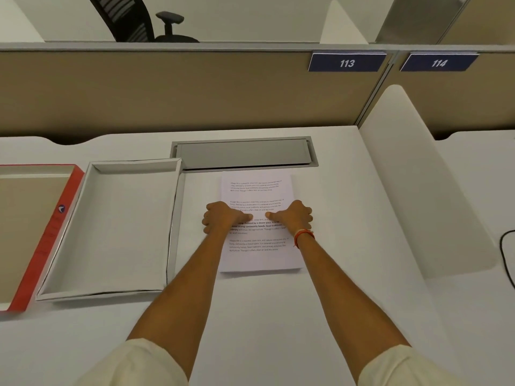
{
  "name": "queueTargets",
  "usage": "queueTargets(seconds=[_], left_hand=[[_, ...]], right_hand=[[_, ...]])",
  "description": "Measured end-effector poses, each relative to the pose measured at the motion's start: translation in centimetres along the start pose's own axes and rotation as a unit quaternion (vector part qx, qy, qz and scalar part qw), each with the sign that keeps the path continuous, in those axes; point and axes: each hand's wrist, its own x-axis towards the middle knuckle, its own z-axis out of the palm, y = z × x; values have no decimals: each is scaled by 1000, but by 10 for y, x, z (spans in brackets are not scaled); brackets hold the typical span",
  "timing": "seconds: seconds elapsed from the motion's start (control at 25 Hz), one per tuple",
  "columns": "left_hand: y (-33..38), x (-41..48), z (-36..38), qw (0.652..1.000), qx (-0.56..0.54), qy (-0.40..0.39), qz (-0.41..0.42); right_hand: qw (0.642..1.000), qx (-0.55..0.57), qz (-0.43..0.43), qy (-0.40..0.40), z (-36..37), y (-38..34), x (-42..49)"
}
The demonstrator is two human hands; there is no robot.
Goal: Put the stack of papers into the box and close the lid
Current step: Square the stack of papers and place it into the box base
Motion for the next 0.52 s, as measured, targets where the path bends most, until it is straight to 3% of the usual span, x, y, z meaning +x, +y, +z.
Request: queueTargets(seconds=[0.32,0.52], left_hand=[[0,-6,1,1000,-27,-4,-3],[-3,-7,4,992,-99,4,72]], right_hand=[[998,63,-21,-2,-1,-3,-5],[998,38,-44,26,3,-1,-11]])
